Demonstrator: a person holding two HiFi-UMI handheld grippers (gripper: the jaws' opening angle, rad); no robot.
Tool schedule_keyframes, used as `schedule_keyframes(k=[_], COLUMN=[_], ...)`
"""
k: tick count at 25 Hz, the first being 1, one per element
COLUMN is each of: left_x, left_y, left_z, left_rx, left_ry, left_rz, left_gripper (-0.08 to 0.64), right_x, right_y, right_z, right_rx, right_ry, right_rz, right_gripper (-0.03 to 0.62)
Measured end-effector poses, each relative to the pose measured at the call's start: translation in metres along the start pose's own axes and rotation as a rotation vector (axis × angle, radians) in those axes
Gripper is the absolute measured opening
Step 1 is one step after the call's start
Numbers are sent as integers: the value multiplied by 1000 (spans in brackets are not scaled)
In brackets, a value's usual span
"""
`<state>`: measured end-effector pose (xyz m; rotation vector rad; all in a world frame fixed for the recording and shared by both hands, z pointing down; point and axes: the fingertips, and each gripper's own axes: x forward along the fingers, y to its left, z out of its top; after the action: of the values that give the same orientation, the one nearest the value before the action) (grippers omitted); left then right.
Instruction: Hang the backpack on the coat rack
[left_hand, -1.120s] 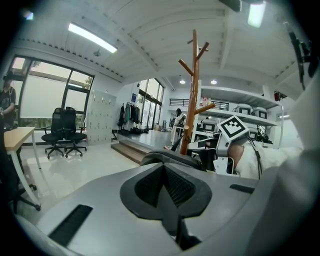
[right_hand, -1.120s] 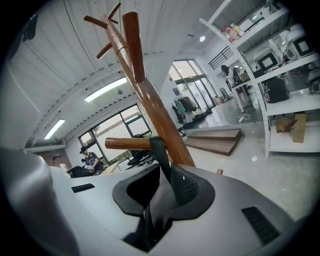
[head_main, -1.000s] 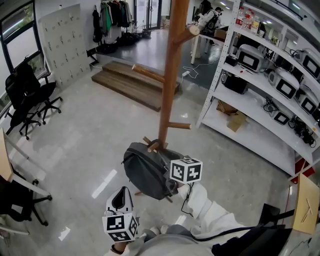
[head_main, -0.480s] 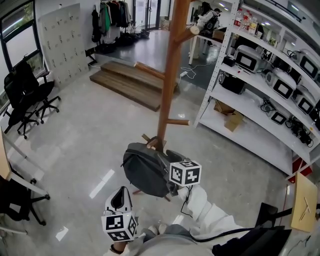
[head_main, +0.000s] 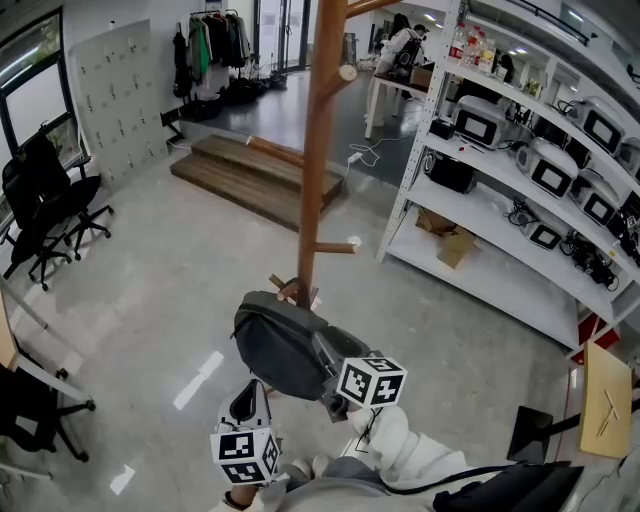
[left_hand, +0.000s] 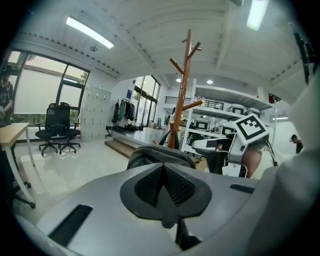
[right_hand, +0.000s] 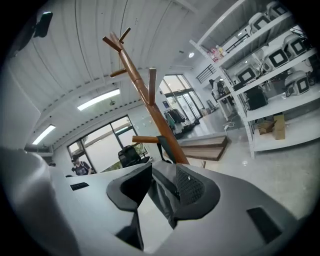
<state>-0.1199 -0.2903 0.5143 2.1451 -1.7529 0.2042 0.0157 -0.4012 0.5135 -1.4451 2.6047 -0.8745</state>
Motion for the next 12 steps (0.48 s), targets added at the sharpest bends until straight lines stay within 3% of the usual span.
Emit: schedule_keyframes(k=[2, 3, 5, 12], left_x=[2, 3, 4, 12], left_y=[-10, -15, -25, -51], left_z=[-1, -2, -4, 12], left_rx=[8, 13, 23, 53], left_ry=[2, 5, 9, -35], left_rz=[-13, -19, -28, -41], left_gripper=[2, 2, 2, 2], right_x=[-7, -11, -18, -42], right_y=[2, 1, 0, 7], right_z=[-13, -20, -29, -35], right_rx=[6, 6, 10, -60], right_ry=[36, 50, 74, 73], right_rz=[10, 9, 10, 48], right_gripper=[134, 65, 30, 14])
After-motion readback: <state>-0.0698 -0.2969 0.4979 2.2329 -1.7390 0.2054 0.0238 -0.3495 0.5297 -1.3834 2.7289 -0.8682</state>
